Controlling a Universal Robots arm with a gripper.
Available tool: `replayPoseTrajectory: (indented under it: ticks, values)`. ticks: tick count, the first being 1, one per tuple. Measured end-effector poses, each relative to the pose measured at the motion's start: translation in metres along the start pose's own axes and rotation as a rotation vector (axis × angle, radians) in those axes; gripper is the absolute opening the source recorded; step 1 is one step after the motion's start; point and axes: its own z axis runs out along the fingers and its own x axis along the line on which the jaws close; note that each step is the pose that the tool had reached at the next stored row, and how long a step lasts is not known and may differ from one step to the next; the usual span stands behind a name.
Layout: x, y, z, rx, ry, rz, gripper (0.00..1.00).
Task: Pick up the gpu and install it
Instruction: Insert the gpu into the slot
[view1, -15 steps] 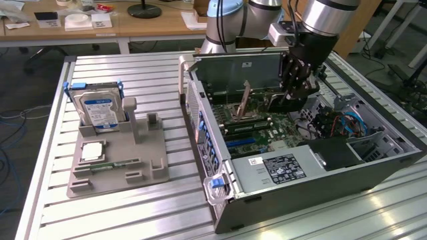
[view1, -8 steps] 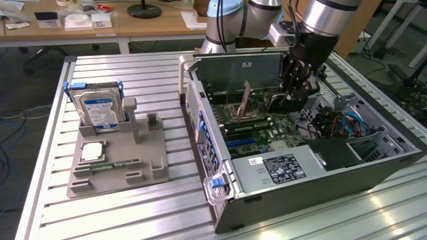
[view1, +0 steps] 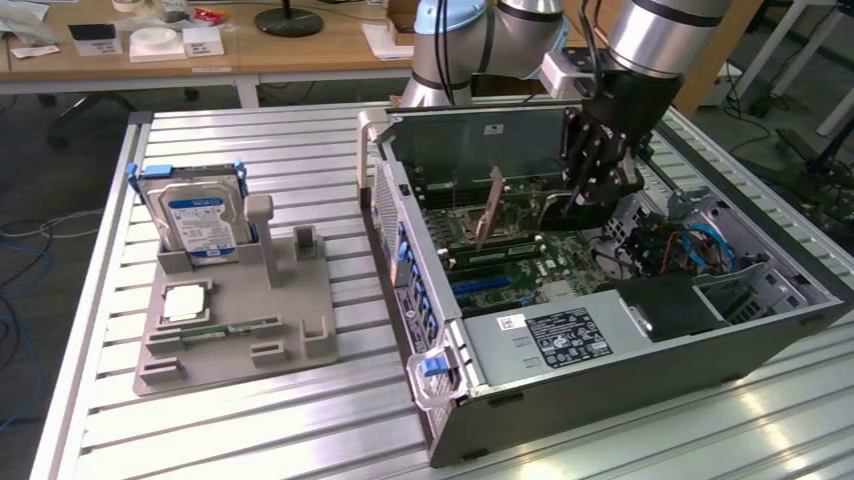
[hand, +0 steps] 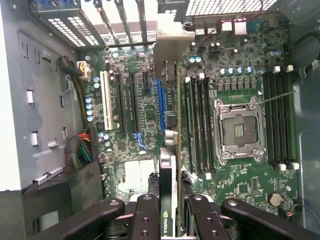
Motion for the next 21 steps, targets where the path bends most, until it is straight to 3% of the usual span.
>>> replayPoseTrajectory:
  ticks: [21]
  values:
    - [0.0002, 0.0002, 0.0065, 0.0011, 0.0002, -0.006, 0.26]
